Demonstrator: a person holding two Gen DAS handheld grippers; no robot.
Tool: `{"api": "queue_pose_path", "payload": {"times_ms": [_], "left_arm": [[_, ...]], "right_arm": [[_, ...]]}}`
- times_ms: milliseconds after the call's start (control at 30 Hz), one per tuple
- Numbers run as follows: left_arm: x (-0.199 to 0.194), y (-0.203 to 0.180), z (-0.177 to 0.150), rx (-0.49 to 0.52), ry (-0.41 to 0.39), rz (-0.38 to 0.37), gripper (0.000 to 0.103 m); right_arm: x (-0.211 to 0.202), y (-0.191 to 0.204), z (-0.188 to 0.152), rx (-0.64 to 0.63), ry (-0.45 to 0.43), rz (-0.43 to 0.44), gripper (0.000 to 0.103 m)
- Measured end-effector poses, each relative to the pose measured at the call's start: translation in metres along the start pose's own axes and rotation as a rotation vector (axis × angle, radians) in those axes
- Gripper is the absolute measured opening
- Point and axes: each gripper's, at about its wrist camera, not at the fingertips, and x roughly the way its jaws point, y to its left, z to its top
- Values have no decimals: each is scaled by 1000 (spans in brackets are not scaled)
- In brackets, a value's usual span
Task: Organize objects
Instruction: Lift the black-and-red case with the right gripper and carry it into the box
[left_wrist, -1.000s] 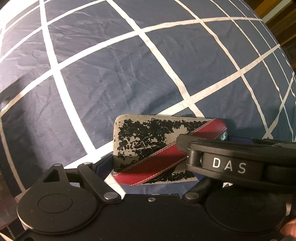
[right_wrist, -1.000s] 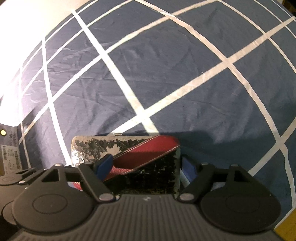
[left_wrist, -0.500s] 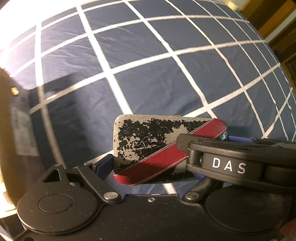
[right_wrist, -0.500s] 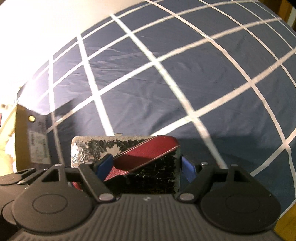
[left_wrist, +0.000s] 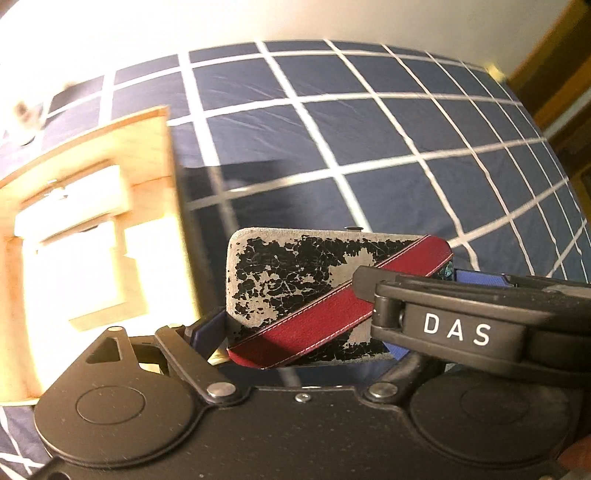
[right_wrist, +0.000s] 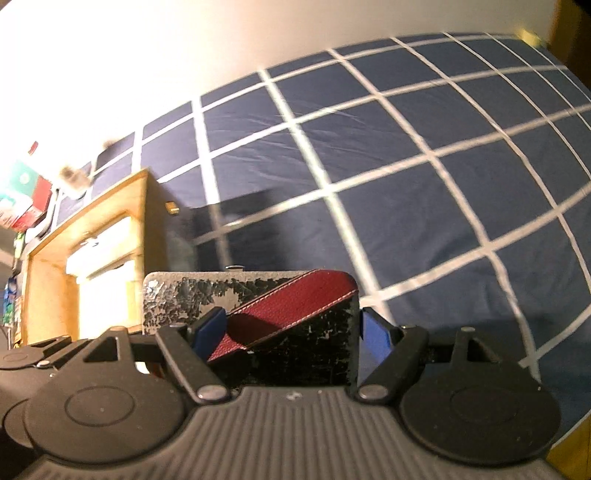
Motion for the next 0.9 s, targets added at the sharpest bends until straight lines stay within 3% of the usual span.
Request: {"api": "queue_pose_path", "payload": {"times_ms": [467, 900], "left_arm": [[-57, 124, -29, -152, -87, 48, 85], [-45, 201, -46, -289, -36, 89, 86]], "right_arm": [[2, 143, -16, -169, -23, 56, 78], [52, 214, -26, -276, 82, 95, 78]]}}
